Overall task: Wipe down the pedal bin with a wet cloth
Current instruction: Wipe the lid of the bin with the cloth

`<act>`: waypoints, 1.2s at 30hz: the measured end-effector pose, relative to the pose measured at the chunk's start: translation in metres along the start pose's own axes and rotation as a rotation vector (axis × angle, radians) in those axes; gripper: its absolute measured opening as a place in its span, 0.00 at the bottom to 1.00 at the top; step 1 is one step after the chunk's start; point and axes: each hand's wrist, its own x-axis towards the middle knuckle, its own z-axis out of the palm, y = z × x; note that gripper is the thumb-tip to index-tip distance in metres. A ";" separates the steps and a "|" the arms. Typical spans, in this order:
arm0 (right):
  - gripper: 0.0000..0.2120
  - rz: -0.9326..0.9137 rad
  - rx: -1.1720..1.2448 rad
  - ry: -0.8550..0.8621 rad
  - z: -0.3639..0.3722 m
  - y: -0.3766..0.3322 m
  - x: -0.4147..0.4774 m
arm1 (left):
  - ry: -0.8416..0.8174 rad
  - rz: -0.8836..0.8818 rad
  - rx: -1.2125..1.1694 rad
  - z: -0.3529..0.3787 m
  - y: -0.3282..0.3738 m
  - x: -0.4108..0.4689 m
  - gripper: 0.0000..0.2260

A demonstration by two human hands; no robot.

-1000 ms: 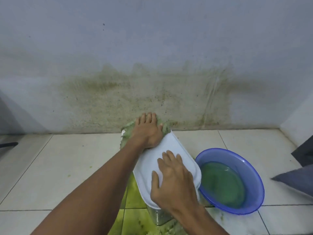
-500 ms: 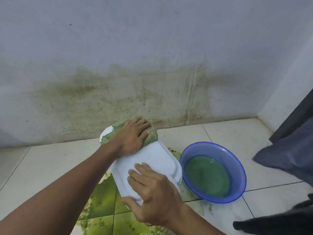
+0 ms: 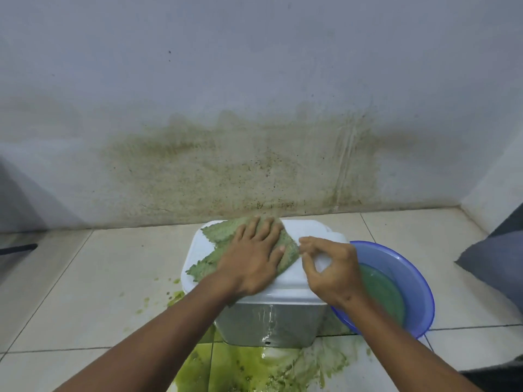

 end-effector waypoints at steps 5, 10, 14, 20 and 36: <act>0.11 -0.071 -0.160 -0.038 0.008 0.008 -0.007 | 0.021 0.028 -0.083 -0.013 -0.047 -0.008 0.28; 0.11 -0.062 -0.172 0.016 0.014 0.007 -0.009 | 0.086 -0.268 -0.039 -0.005 -0.057 -0.022 0.31; 0.06 -0.043 -0.176 -0.043 0.009 0.003 -0.001 | 0.182 -0.119 0.035 0.015 -0.015 -0.053 0.32; 0.15 -0.069 -0.323 -0.394 -0.008 0.004 0.030 | 0.100 0.272 0.130 0.002 -0.069 -0.070 0.31; 0.21 0.003 -0.351 -0.731 -0.014 0.010 0.036 | 0.218 0.233 0.169 0.013 -0.063 -0.063 0.33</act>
